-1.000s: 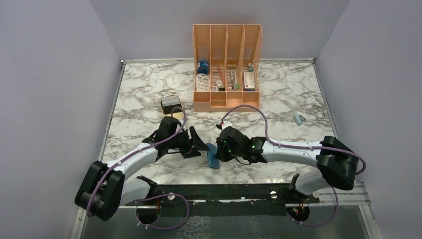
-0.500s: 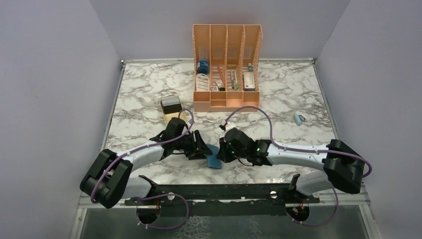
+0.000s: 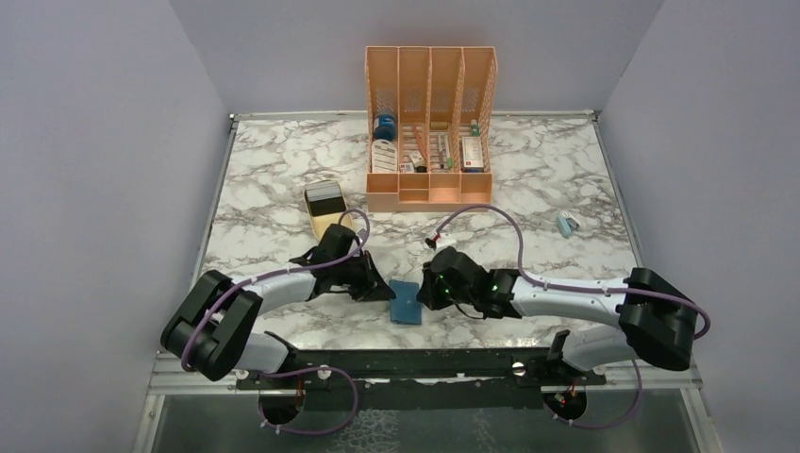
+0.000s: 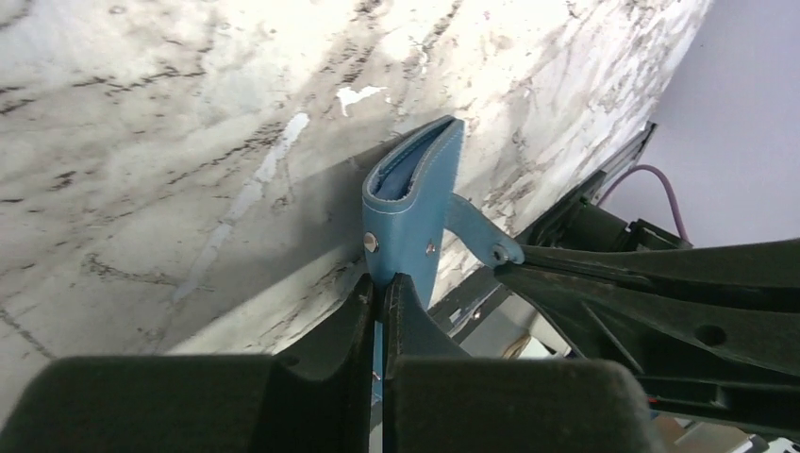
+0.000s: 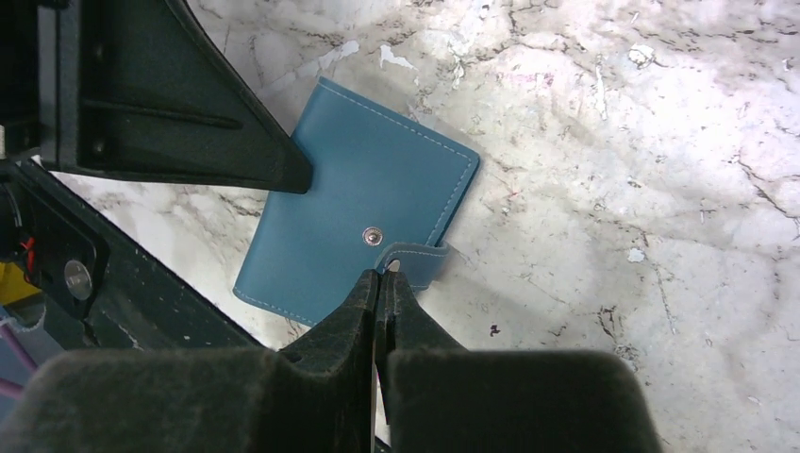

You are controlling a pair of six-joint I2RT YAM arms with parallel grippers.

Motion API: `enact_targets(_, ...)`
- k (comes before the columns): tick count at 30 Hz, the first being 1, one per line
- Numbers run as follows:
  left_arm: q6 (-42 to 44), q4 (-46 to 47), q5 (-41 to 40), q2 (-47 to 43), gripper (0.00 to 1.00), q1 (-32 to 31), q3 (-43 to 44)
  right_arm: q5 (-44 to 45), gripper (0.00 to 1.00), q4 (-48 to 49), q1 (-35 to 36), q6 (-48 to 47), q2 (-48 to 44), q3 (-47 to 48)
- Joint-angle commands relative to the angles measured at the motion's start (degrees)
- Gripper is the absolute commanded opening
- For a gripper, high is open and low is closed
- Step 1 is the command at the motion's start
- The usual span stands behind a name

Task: Put the credit cards into the card holder
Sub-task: Open the card holder at the center of the board.

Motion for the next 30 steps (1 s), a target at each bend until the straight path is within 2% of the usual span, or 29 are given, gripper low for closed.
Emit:
enact_targets(1,1.8,-1.65,-2.7,1.5,0.0,-0.09,1.11,4.13,0.01,-0.51,-0.16,1.39,-2.03,0.33)
enact_targets(2,2.2,-2.28,-2.88,1.6,0.0,-0.13,1.52,4.73,0.01,-1.31,-0.27,1.53,-2.06,0.24)
enact_targets(7,6.27,-10.25,-5.84,0.84,0.32,-0.09,5.75,6.78,0.01,-6.92,-0.28,2.15,-4.71,1.55)
enact_targets(9,7.71,-14.17,-8.26,-0.44,0.41,-0.09,8.12,5.92,0.01,-7.73,-0.26,2.02,-7.32,2.22)
enact_targets(16,10.35,-21.28,-14.23,-4.87,0.61,-0.11,14.77,1.76,0.01,-5.48,-0.3,4.9,-15.14,2.46)
enact_targets(22,11.93,-22.41,-10.95,-4.41,0.62,-0.09,18.12,2.53,0.01,-3.2,-0.28,4.99,-15.98,3.74)
enact_targets(30,13.49,-22.68,-8.01,-2.4,0.58,-0.1,17.13,9.8,0.01,-12.07,-0.31,5.03,-11.65,5.77)
